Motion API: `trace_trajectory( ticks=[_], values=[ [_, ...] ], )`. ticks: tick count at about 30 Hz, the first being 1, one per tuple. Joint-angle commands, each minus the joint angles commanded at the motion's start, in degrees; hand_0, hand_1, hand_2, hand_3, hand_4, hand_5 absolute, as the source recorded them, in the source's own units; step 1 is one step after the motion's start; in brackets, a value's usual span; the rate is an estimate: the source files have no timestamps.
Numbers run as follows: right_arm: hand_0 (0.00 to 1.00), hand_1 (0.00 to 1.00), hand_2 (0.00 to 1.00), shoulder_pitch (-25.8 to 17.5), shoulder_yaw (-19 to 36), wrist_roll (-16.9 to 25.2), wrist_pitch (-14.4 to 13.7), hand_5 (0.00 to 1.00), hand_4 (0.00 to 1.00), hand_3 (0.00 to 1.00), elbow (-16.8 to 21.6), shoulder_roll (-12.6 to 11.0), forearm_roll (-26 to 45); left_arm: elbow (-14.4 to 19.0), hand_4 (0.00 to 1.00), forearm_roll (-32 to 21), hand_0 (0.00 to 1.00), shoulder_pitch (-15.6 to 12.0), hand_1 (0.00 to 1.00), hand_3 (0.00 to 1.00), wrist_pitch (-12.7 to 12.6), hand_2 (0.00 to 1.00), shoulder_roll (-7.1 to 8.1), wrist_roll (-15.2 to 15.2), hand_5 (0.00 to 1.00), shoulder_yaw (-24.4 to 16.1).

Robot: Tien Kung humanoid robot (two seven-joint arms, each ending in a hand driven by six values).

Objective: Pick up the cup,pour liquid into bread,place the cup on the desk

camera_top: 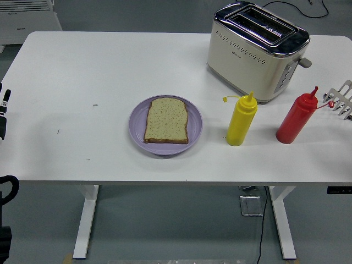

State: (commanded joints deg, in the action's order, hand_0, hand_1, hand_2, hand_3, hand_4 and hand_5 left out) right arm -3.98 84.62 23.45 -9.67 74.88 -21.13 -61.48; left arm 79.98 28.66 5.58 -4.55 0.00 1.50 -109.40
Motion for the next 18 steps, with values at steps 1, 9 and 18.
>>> trace_trajectory(
  ticks=[1, 9, 18],
  values=[
    [0.953, 0.908, 0.98, 0.0, -0.1, 0.0, 0.1, 0.238, 0.889, 0.998, 0.1, 0.0, -0.1, 0.0, 0.521, 0.0, 0.78, 0.0, 0.741, 0.665, 0.0, 0.74, 0.0, 0.0, 0.956, 0.0],
    [0.971, 0.931, 0.992, 2.3, -4.0, -1.3, 1.2, 0.234, 0.899, 0.998, 1.1, 0.4, -1.1, -0.1, 0.521, 0.0, 0.781, -0.2, 0.741, 0.665, -0.1, 0.74, 0.0, 0.0, 0.956, 0.0],
    [0.975, 0.926, 0.986, 6.0, -8.6, -2.4, 2.0, 0.243, 0.919, 0.998, 0.6, 1.3, 1.5, -0.1, 0.52, 0.1, 0.781, -0.4, 0.743, 0.666, 0.0, 0.74, 0.0, -0.1, 0.955, -0.1]
  ],
)
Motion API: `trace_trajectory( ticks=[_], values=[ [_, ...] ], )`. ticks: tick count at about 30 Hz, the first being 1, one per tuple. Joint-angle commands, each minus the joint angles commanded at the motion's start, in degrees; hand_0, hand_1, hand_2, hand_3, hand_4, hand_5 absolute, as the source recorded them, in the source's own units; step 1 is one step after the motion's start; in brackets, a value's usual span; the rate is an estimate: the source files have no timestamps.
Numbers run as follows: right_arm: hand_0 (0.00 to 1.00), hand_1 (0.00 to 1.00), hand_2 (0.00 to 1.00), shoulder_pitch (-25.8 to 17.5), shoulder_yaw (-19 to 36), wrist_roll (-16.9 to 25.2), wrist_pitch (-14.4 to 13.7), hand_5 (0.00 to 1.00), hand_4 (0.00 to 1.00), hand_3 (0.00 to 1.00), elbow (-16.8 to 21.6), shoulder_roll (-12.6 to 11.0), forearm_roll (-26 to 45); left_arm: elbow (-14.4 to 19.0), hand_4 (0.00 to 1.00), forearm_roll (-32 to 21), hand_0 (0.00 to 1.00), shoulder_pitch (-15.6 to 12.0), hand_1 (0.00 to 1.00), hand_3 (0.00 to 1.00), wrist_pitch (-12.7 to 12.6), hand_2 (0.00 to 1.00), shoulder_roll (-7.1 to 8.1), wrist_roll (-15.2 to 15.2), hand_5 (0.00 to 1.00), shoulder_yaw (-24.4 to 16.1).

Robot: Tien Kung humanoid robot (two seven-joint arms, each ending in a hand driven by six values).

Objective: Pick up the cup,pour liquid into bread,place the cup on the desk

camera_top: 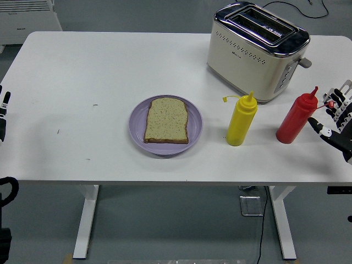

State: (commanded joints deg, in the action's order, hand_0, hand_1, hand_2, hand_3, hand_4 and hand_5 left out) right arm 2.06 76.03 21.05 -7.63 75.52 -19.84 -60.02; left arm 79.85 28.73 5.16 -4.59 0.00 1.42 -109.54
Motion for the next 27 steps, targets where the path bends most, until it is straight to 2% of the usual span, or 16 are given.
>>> trace_trajectory(
  ticks=[10, 21, 22, 27],
  values=[
    [0.968, 0.91, 0.978, 2.8, -3.5, 0.0, 0.1, 0.252, 0.926, 0.998, -1.8, 1.4, 0.7, 0.0, 0.518, 0.0, 0.784, -0.2, 0.743, 0.667, 0.0, 0.741, 0.0, 0.0, 0.953, 0.1],
    [0.956, 0.892, 0.958, 6.9, -4.8, -0.3, -2.4, 0.253, 0.925, 0.998, -4.9, 5.2, 0.8, -0.1, 0.52, 0.0, 0.785, 0.0, 0.744, 0.668, 0.0, 0.742, 0.0, 0.0, 0.955, -0.2],
    [0.912, 0.856, 0.915, 7.1, -4.8, -0.3, -2.5, 0.257, 0.925, 0.941, -5.1, 5.5, 0.8, -0.1, 0.52, -0.1, 0.786, 0.0, 0.745, 0.67, 0.0, 0.743, 0.0, 0.0, 0.955, -0.2],
    [0.912, 0.856, 0.915, 8.2, -5.4, -0.5, -2.9, 0.257, 0.925, 0.941, -6.4, 6.8, 1.4, -0.1, 0.52, 0.0, 0.786, 0.0, 0.745, 0.67, 0.0, 0.743, 0.0, -0.1, 0.955, -0.3]
  ],
)
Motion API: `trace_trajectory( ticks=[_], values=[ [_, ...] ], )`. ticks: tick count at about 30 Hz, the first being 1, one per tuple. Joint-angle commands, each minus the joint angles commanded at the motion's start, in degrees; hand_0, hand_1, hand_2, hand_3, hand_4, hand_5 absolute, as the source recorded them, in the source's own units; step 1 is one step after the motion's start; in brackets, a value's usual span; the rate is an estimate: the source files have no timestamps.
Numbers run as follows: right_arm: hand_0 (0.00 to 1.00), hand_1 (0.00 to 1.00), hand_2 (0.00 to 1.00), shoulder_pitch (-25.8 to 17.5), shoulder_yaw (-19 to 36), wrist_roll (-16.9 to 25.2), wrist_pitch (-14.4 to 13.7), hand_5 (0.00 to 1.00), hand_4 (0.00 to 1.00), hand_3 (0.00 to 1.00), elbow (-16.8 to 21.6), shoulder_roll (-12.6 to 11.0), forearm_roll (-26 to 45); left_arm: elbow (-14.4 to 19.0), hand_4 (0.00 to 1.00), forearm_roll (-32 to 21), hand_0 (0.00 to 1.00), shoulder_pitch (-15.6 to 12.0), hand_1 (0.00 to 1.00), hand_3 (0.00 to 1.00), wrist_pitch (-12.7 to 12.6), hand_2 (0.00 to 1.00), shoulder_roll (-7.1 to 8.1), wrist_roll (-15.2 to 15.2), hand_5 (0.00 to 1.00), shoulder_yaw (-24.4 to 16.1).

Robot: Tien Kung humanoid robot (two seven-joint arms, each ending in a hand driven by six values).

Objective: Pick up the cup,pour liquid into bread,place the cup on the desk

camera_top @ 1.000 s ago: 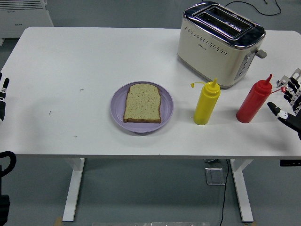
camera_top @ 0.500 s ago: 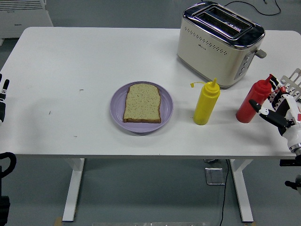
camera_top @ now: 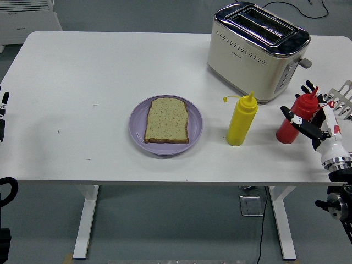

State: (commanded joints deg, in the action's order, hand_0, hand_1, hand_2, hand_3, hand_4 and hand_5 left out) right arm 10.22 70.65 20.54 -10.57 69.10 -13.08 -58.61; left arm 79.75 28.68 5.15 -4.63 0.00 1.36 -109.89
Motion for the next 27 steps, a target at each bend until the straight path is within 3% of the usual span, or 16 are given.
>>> trace_trajectory(
  ticks=[1, 6, 7, 12, 13, 18, 19, 24, 25, 27],
  values=[
    [0.852, 0.791, 0.8, 0.2, -0.2, 0.1, -0.4, 0.239, 0.911, 0.855, -0.3, 0.2, 0.5, 0.0, 0.519, 0.0, 0.787, 0.0, 0.745, 0.67, 0.0, 0.743, 0.0, 0.0, 0.955, 0.0],
    [0.852, 0.791, 0.8, 1.0, -0.9, 0.2, -1.5, 0.239, 0.911, 0.855, -1.4, 1.1, 2.9, -0.1, 0.519, 0.0, 0.787, -0.1, 0.745, 0.67, 0.0, 0.743, 0.0, 0.0, 0.955, 0.1],
    [0.702, 0.668, 0.623, 1.1, -1.1, 0.1, -1.6, 0.21, 0.894, 0.729, -1.5, 1.2, 3.2, -0.1, 0.519, 0.0, 0.786, -0.1, 0.746, 0.67, 0.0, 0.743, 0.0, 0.0, 0.954, 0.1],
    [0.702, 0.668, 0.623, 2.0, -2.5, 0.0, -3.5, 0.21, 0.894, 0.729, -2.5, 1.9, 6.2, -0.1, 0.519, 0.0, 0.786, -0.2, 0.746, 0.67, 0.0, 0.743, 0.0, 0.0, 0.954, 0.1],
    [0.363, 0.382, 0.42, 2.2, -3.0, 0.2, -4.5, 0.15, 0.857, 0.534, -2.8, 2.1, 7.1, -0.1, 0.519, 0.0, 0.787, -0.2, 0.746, 0.67, 0.0, 0.743, 0.0, 0.0, 0.954, 0.1],
    [0.363, 0.382, 0.42, 3.0, -3.8, 1.4, -7.9, 0.15, 0.857, 0.534, -3.6, 2.9, 10.8, -0.2, 0.519, -0.1, 0.787, -0.3, 0.746, 0.67, -0.1, 0.743, 0.0, 0.0, 0.954, 0.0],
    [0.194, 0.247, 0.323, 3.2, -3.8, 1.8, -8.7, 0.106, 0.832, 0.389, -3.7, 3.0, 11.6, -0.2, 0.519, -0.1, 0.787, -0.3, 0.745, 0.67, -0.1, 0.743, 0.0, 0.0, 0.954, 0.0],
    [0.194, 0.247, 0.323, 3.6, -3.0, 2.0, -10.1, 0.106, 0.832, 0.389, -3.7, 3.2, 11.8, -0.3, 0.519, -0.1, 0.787, -0.4, 0.745, 0.67, -0.2, 0.743, 0.0, 0.0, 0.954, -0.1],
    [0.042, 0.066, 0.202, 3.6, -2.9, 1.9, -10.2, 0.153, 0.859, 0.29, -3.7, 3.2, 11.7, -0.3, 0.517, -0.1, 0.784, -0.4, 0.742, 0.669, -0.2, 0.74, 0.0, 0.0, 0.951, -0.1],
    [0.042, 0.066, 0.202, 3.7, -2.8, 1.8, -10.4, 0.153, 0.859, 0.29, -3.6, 3.2, 11.8, -0.3, 0.517, -0.1, 0.784, -0.4, 0.742, 0.669, -0.2, 0.74, 0.0, 0.0, 0.951, -0.1]
  ],
)
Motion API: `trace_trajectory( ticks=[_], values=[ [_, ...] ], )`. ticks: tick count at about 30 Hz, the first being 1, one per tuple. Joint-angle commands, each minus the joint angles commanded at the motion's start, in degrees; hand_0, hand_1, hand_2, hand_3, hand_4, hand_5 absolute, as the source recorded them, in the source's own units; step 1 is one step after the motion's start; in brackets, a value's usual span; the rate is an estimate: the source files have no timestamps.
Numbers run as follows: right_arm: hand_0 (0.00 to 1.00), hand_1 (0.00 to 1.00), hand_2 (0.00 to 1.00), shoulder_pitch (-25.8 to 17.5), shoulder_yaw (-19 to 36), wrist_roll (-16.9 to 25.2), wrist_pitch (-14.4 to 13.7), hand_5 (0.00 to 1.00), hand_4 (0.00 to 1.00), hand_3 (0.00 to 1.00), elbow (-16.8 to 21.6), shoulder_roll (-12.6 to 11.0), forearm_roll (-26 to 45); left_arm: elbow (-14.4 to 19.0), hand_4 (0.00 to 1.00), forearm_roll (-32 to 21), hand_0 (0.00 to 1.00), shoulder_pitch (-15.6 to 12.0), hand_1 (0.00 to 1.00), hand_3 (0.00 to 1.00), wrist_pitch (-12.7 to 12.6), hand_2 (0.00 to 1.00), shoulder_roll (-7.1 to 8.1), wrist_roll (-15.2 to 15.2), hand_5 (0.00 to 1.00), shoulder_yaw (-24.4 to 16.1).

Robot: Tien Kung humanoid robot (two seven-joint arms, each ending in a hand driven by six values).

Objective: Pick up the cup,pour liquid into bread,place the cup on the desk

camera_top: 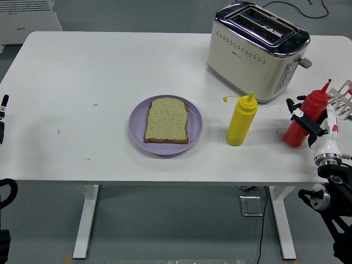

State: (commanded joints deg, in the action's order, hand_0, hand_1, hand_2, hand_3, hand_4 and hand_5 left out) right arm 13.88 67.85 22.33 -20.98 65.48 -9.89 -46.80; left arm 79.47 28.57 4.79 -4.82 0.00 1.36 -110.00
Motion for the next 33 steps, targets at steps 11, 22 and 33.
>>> trace_trajectory(
  ticks=[11, 22, 33],
  values=[
    [0.015, 0.045, 0.186, -0.2, 1.9, -0.9, 0.2, 0.144, 0.833, 0.288, 1.6, -0.4, 1.9, 0.0, 0.518, 0.0, 0.781, 0.0, 0.739, 0.667, 0.0, 0.738, 0.0, 0.0, 0.954, -0.1],
    [0.047, 0.076, 0.217, 4.0, 7.2, -6.3, -1.1, 0.121, 0.788, 0.312, 12.1, -6.1, -9.3, 0.1, 0.519, -0.1, 0.778, 0.2, 0.736, 0.663, 0.0, 0.734, 0.0, 0.0, 0.951, -0.1],
    [0.056, 0.084, 0.23, 15.5, 2.0, -17.5, -0.7, 0.135, 0.773, 0.319, 17.0, -11.1, -35.7, 0.2, 0.519, -0.1, 0.778, 0.0, 0.735, 0.662, 0.0, 0.733, 0.0, 0.0, 0.949, -0.3]
  ],
)
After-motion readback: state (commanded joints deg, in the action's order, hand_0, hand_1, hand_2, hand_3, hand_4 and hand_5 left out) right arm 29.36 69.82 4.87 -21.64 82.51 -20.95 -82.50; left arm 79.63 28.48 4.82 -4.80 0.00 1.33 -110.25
